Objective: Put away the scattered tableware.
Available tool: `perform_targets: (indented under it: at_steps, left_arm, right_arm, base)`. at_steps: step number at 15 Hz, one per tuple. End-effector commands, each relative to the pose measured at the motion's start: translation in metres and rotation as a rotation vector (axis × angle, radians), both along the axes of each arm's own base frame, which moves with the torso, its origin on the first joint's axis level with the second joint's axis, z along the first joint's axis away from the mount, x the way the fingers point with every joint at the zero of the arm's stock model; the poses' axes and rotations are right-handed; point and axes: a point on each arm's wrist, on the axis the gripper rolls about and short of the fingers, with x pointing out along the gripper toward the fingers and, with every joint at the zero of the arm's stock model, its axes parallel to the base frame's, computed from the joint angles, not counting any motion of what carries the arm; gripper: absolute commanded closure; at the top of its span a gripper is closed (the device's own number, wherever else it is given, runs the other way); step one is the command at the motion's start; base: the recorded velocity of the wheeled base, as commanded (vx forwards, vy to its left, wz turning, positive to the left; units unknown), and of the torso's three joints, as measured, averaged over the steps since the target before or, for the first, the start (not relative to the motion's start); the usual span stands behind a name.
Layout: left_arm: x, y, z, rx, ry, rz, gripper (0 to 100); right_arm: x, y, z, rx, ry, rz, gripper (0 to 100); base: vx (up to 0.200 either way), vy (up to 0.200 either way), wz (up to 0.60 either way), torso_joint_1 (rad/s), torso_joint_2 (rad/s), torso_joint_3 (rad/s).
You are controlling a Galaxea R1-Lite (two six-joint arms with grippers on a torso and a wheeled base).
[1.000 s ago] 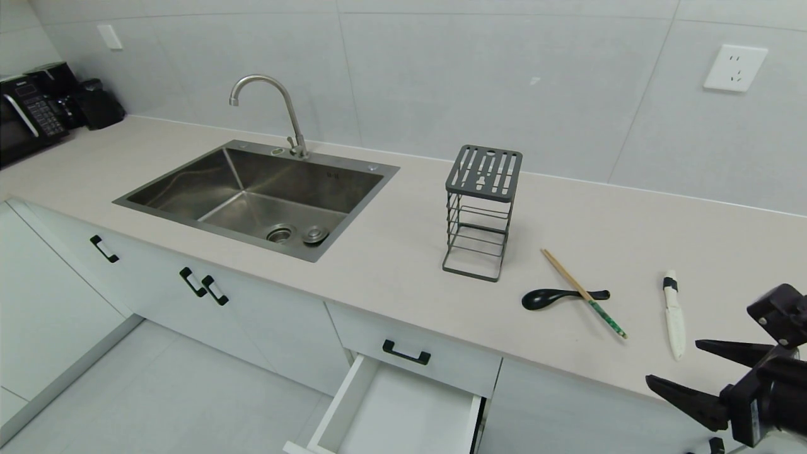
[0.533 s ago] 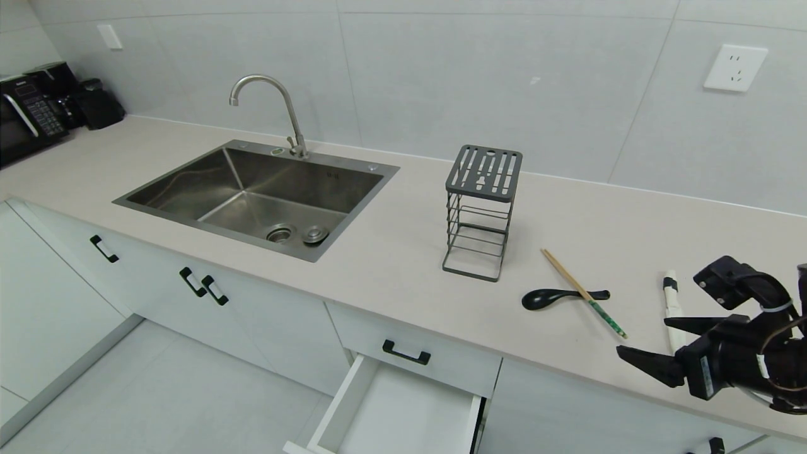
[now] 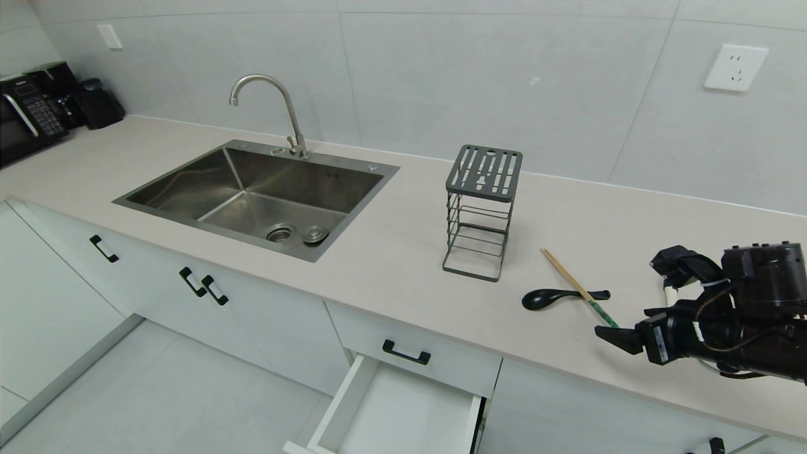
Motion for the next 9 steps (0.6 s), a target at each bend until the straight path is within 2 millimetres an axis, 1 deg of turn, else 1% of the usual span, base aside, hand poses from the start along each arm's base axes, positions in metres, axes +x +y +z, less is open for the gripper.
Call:
perform_targets:
  at_steps: [1,4,7,9]
  left_arm:
    - [0.000,0.000,0.000,0.000,0.001,0.001,0]
    - [0.000,0.000,0.000,0.000,0.001,0.001,0]
    - [0.000,0.000,0.000,0.000,0.001,0.001,0]
    - [0.000,0.000,0.000,0.000,0.001,0.001,0]
  right_arm:
    - [0.015,0.002,-0.013,-0.015,0.040,-0.009,0]
    - [0.030,0.004,-0.016,-0.026,0.038,-0.025,0]
    - [0.035,0.005,-0.026,-0.032,0.068,-0.027,0]
    - [0.041,0.006,-0.027,-0.033,0.066,-0.024,0]
  base:
    - [0.000,0.000,0.00,0.000,0.00,0.000]
    - [0.000,0.000,0.00,0.000,0.00,0.000]
    - [0.000,0.000,0.00,0.000,0.00,0.000]
    - [0.000,0.000,0.00,0.000,0.00,0.000]
